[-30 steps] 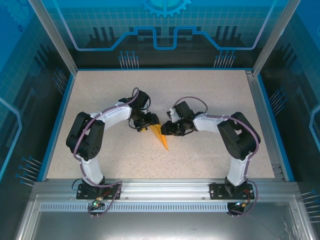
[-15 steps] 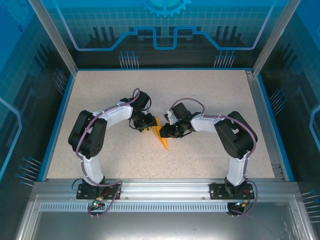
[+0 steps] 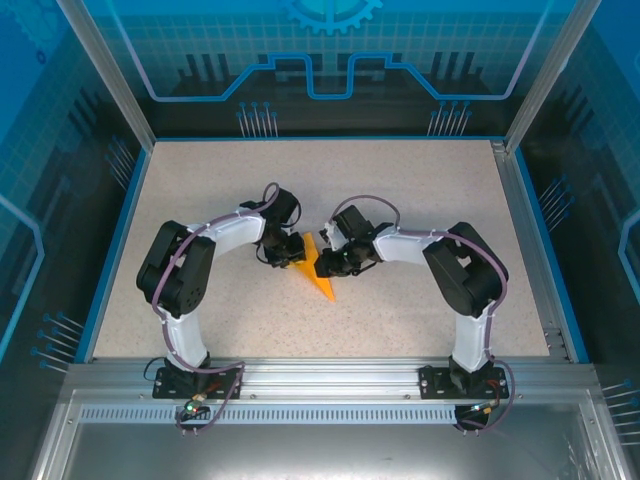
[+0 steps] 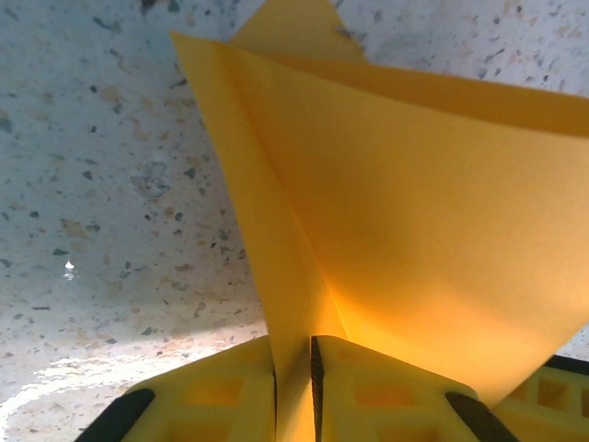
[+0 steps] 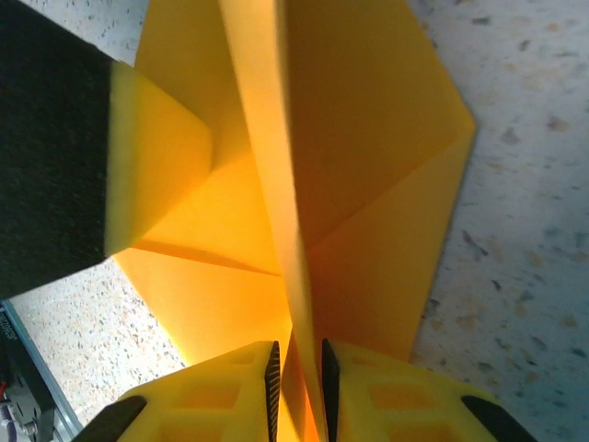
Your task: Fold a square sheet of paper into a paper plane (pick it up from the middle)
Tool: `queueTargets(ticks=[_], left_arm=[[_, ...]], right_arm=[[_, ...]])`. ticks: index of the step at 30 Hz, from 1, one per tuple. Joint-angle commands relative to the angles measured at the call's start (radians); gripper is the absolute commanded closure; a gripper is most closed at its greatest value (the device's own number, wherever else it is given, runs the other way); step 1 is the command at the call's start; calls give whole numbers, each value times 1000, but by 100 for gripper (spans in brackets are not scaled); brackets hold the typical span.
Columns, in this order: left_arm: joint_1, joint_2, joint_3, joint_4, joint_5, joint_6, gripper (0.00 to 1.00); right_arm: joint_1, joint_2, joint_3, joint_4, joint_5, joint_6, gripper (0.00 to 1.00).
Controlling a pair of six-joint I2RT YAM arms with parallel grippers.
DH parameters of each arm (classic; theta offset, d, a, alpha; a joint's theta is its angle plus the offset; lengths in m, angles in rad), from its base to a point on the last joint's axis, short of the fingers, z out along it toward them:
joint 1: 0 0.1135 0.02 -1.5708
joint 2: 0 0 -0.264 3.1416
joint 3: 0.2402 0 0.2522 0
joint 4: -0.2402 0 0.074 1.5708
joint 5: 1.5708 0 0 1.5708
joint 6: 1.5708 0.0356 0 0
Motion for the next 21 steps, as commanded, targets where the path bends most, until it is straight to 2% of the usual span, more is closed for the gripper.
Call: queueTargets(ticks=[1,3,6,9,12,14,17,21], left_arm=[[4,-42,-22,7,-13,-11,83],[3,-54,-36,21,-12,-15,86],[4,-79,-56,43,-9,-22,86],[3,-146,-98,93,-10,-27,83],[3,-242,-146,137,-54,-40,75],[4,-296,-168,145,-91,-46,72],[4,-352,-184,141,-142,-47,70],[6,-373,-191,131,-171,-48,69]], right_arm=[[21,28,42,-66,29,-28,78],[31,34,57,-85,44,-35,79],[48,43,92,-144,105,-51,94],[65,3,109,-187,174,-56,100],[78,-69,121,-255,364,-44,100],[78,-117,125,-305,507,-2,100],[70,-141,151,-378,646,39,100],[36,-94,199,-418,664,81,100]])
